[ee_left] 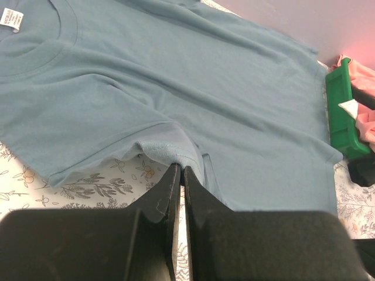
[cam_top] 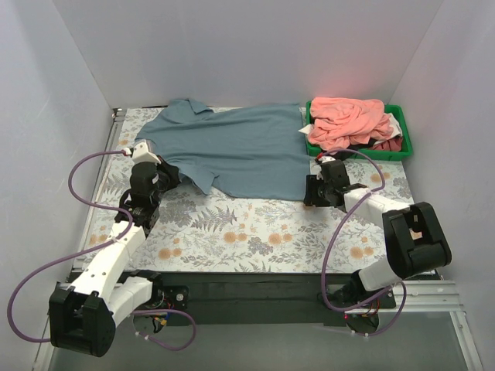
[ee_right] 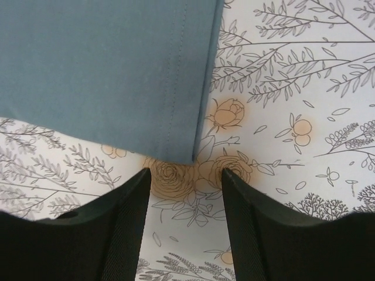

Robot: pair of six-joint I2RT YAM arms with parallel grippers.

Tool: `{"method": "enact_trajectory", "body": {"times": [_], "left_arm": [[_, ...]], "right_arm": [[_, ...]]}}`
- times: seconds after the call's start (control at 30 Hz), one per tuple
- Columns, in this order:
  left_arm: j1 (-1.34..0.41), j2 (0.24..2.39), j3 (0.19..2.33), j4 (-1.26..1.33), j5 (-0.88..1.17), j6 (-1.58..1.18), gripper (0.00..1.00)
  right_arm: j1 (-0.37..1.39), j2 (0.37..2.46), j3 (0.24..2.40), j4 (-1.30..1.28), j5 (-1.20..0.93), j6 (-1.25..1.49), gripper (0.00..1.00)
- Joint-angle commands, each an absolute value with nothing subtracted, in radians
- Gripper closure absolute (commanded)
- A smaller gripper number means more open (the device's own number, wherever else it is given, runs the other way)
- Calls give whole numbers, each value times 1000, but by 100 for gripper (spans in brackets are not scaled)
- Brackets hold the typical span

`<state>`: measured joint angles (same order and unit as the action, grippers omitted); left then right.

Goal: Fold and stack the t-shirts
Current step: Flatten the tshirt out

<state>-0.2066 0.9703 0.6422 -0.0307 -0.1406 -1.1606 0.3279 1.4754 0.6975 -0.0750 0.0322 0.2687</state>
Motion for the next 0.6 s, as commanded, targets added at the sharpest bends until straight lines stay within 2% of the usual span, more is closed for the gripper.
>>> {"method": "enact_trajectory", "body": {"times": [0.0,0.2,0.4,0.43,0.5,0.53,0.57], "left_arm": [[-209,951,637,-29,-170,-1158,100],[-209,948,638,-29,-184,-1155,100],[-209,916,635,-29,-181,-1169,100],[-209,904,631,-31,-179,-1173,100],[-210,867,627,-35,-189,-1178,100],[-213,855,627,-43,-198,-1184,100],[-218,845,630,-51,-209,-1186,100]], "right_arm": [[321,1523,733,-34,-24,256,43],[321,1549,735,-34,-17,258,52],[319,1537,723,-49,-43,256,74],[321,1532,716,-61,-48,256,81],[321,1516,709,-75,-55,256,88],[322,1509,703,-96,-57,255,96],[321,1502,701,-109,-58,252,99]]}}
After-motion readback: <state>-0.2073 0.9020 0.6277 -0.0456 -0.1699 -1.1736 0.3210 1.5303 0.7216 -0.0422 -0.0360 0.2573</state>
